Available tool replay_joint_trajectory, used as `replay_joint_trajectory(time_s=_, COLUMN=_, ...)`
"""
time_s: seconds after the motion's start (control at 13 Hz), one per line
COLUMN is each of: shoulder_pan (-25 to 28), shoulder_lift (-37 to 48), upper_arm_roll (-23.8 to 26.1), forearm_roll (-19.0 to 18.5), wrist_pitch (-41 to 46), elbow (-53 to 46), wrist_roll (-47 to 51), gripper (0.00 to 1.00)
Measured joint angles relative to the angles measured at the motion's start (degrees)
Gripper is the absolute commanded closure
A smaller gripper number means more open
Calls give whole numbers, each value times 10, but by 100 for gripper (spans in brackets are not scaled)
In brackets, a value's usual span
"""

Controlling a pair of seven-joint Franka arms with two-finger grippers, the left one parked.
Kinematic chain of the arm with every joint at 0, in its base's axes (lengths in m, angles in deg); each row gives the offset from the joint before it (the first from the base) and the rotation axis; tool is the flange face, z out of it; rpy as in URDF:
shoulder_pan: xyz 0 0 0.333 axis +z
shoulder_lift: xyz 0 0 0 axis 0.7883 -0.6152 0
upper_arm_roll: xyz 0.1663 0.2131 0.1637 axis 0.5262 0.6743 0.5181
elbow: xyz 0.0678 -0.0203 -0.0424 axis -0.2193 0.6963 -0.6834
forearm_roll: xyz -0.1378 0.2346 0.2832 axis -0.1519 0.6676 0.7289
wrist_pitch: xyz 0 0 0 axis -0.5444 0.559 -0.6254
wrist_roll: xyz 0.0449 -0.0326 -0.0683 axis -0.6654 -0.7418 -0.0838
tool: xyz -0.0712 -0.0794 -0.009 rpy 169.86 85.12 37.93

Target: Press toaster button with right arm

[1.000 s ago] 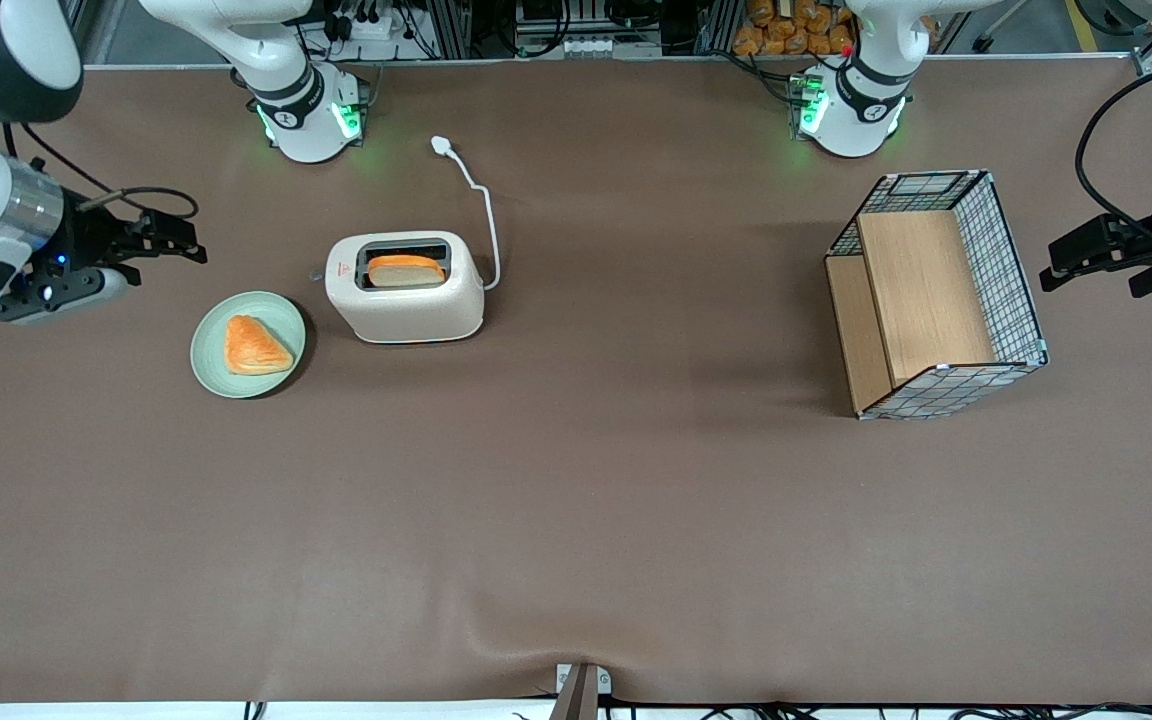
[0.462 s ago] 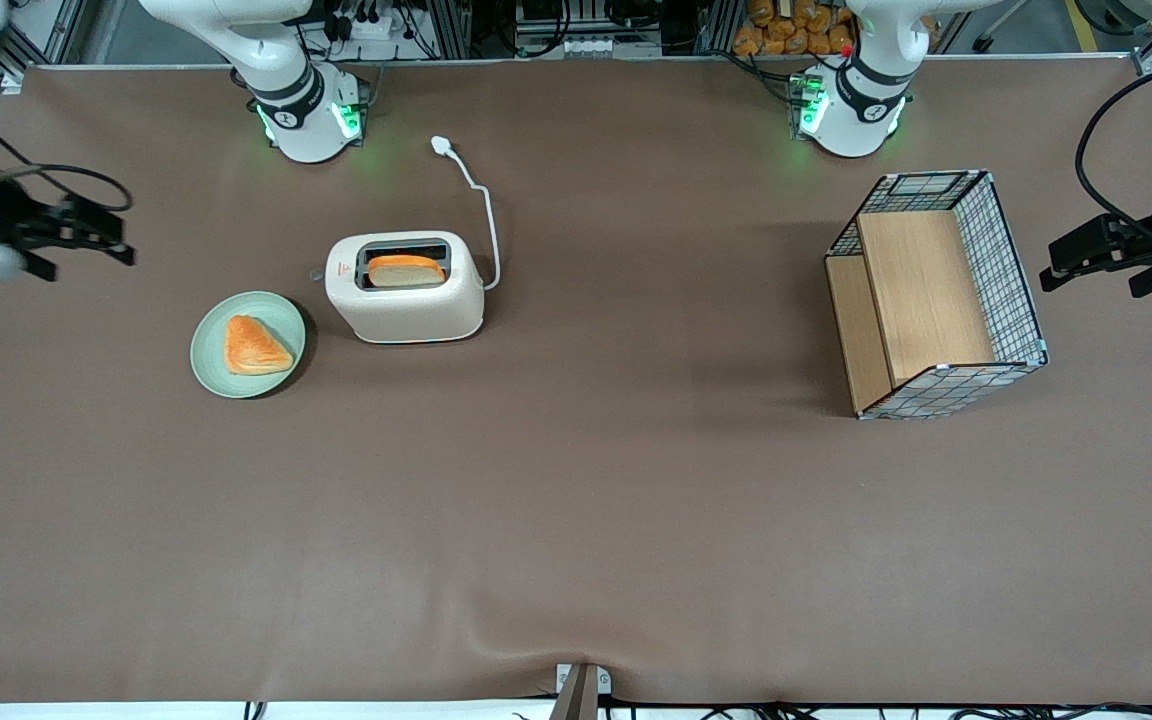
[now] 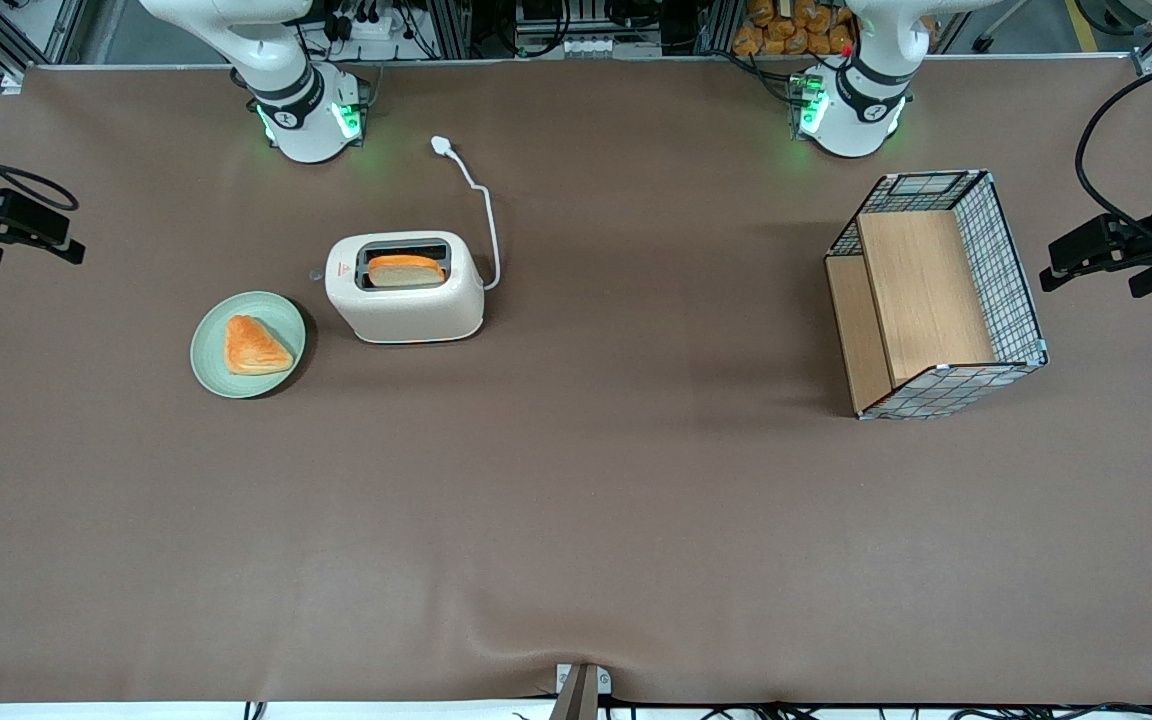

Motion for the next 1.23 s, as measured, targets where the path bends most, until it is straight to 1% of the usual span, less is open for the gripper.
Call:
replay_joint_trajectory(time_s=0.15, shoulder_pan=-4, shoulder_lift=2, upper_arm_roll=1, forearm_roll=-10, wrist_pitch=30, elbow=-6, wrist_roll=3, gripper=0)
replay_joint_trajectory(time_s=0.46, shoulder_pan=-4, shoulder_lift=7, upper_arm_roll=7, forearm_roll=-21, wrist_pitch=44, elbow=-8, wrist_roll=45, gripper=0)
replay_joint_trajectory(time_s=0.92, shoulder_pan=-5, shoulder_lift=7, upper_arm_roll=8, forearm_roll=-23, wrist_pitch=72, elbow=-11, wrist_roll=52, gripper=0)
replay_joint_trajectory(time_s=1.23, shoulder_pan=-5, shoulder_lift=7, upper_arm_roll=9, forearm_roll=-23, wrist_pitch=75, elbow=-14, wrist_roll=52, gripper=0)
